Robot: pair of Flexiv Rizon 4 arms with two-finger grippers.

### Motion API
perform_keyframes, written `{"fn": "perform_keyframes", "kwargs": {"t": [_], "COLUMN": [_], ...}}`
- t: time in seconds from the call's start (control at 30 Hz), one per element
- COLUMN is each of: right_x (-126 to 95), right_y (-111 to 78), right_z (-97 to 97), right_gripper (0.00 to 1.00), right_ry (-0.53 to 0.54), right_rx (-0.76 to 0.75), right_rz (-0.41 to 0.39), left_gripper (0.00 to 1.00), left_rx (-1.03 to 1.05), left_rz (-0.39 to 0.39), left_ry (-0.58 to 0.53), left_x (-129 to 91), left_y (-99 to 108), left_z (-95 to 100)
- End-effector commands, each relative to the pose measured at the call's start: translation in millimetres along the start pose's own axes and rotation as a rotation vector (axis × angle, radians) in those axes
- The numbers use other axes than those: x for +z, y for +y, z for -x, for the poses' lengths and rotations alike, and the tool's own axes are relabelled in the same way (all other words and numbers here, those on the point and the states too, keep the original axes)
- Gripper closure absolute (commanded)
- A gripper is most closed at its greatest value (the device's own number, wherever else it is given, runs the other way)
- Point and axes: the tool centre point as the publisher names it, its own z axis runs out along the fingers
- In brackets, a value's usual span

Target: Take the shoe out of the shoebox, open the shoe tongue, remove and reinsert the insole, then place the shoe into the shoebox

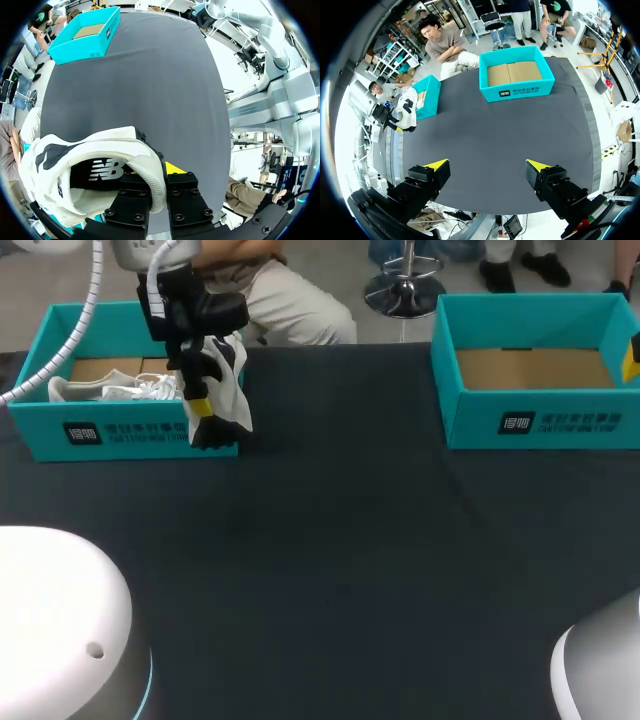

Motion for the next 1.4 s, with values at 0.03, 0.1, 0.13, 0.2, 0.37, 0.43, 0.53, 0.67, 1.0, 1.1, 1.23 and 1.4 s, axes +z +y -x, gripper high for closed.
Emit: {"fn": "perform_keyframes", "kwargs": {"t": [0.03,0.1,0.13,0.2,0.37,0.43,0.53,0.67,1.0,1.1,1.23,1.4], "right_x": [-1,-1,-1,-1,-1,-1,-1,-1,-1,-1,-1,-1], "right_y": [2.6,2.6,2.6,2.6,2.6,2.6,2.6,2.6,2.6,2.6,2.6,2.6], "right_z": [-1.2,-1.2,-1.2,-1.2,-1.2,-1.2,-1.2,-1.2,-1.2,-1.2,-1.2,-1.2], "right_gripper": [0.00,0.00,0.00,0.00,0.00,0.00,0.00,0.00,0.00,0.00,0.00,0.00], "right_ry": [-0.003,-0.003,-0.003,-0.003,-0.003,-0.003,-0.003,-0.003,-0.003,-0.003,-0.003,-0.003], "right_rx": [0.001,0.001,0.001,0.001,0.001,0.001,0.001,0.001,0.001,0.001,0.001,0.001], "right_rz": [-0.007,-0.007,-0.007,-0.007,-0.007,-0.007,-0.007,-0.007,-0.007,-0.007,-0.007,-0.007], "left_gripper": [1.00,1.00,1.00,1.00,1.00,1.00,1.00,1.00,1.00,1.00,1.00,1.00], "left_rx": [0.002,0.002,0.002,0.002,-0.058,-0.078,-0.125,-0.177,-0.216,-0.214,-0.237,-0.250], "left_rz": [-0.002,-0.002,-0.002,-0.002,-0.003,-0.019,-0.025,-0.033,-0.035,-0.019,-0.022,-0.032], "left_ry": [-0.003,-0.003,-0.003,-0.003,-0.039,-0.035,-0.039,-0.031,-0.006,0.001,-0.021,-0.010], "left_x": [-1,-1,-1,-1,-17,-29,-43,-58,-79,-84,-98,-106], "left_y": [1,1,1,1,24,41,65,95,141,154,173,193], "left_z": [-0.8,-0.8,-0.8,-0.8,18.1,30.1,49.6,73.5,124.3,140.5,163.5,187.7]}}
